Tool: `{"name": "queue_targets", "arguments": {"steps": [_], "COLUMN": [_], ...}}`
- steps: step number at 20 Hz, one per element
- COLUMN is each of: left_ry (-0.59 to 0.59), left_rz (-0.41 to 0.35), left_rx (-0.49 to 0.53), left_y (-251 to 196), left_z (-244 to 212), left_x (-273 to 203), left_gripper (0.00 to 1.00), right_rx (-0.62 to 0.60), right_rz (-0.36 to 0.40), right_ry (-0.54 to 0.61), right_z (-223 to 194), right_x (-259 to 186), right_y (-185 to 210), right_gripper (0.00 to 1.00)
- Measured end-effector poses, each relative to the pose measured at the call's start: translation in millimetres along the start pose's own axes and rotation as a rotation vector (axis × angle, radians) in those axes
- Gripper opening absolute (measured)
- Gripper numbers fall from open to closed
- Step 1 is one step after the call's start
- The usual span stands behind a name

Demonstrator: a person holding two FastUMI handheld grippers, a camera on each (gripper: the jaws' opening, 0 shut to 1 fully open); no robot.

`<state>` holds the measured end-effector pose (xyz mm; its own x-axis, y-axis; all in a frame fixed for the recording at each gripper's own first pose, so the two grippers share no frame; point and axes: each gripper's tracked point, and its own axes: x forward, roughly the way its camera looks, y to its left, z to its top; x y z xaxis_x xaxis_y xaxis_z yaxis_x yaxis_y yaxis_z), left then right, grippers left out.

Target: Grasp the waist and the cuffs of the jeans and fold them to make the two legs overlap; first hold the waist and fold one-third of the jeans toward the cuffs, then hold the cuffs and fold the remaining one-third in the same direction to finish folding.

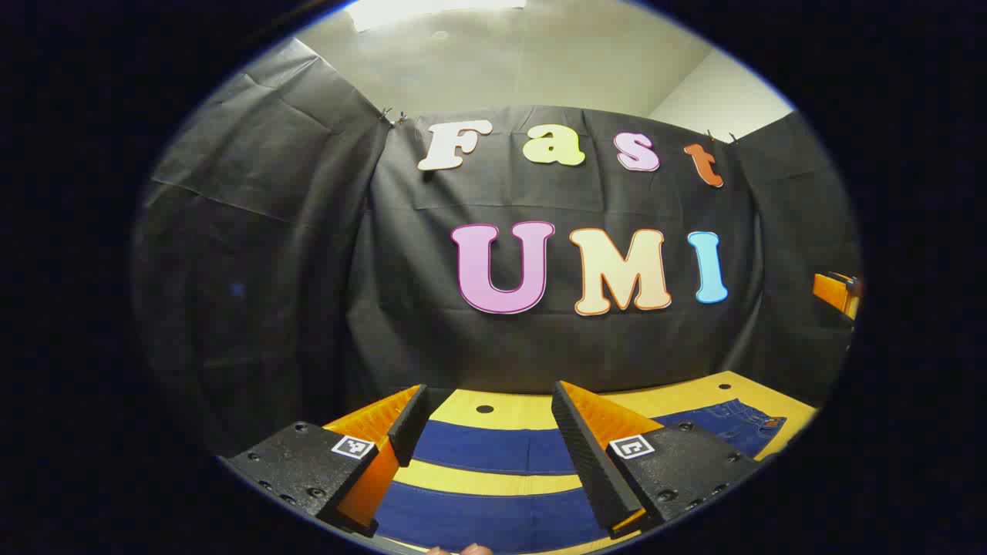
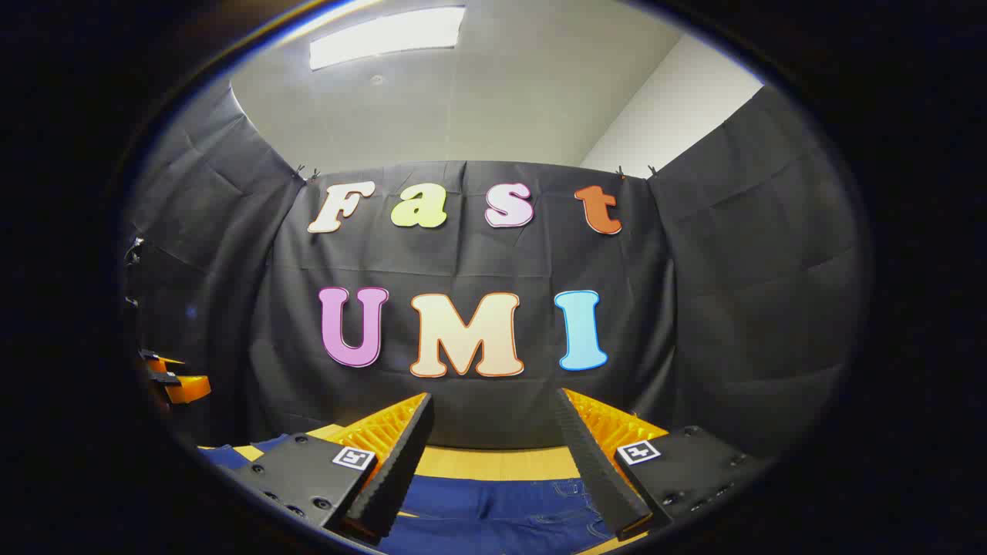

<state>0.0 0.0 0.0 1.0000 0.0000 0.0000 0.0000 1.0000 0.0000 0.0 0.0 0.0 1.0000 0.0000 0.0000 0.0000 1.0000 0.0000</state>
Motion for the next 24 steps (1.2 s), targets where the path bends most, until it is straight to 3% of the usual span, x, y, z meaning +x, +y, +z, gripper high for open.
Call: {"name": "queue_targets", "arguments": {"steps": [16,20,24], "left_ry": [0.065,0.116,0.225], "left_rz": [0.03,-0.016,-0.119], "left_rx": [0.058,0.159,0.361], "left_y": [8.5,11.2,18.1], "left_z": [-21.9,-45.7,-79.1], "left_x": [-11.0,-19.1,-34.1], "left_gripper": [0.95,0.97,0.95], "right_rx": [0.032,0.037,0.037], "right_rz": [0.017,0.016,0.016], "right_ry": [0.033,0.044,0.062], "right_z": [-16.5,-25.3,-36.7], "right_x": [6.6,6.8,7.1], "right_y": [-1.3,0.0,2.3], "right_gripper": [0.95,0.95,0.96]}}
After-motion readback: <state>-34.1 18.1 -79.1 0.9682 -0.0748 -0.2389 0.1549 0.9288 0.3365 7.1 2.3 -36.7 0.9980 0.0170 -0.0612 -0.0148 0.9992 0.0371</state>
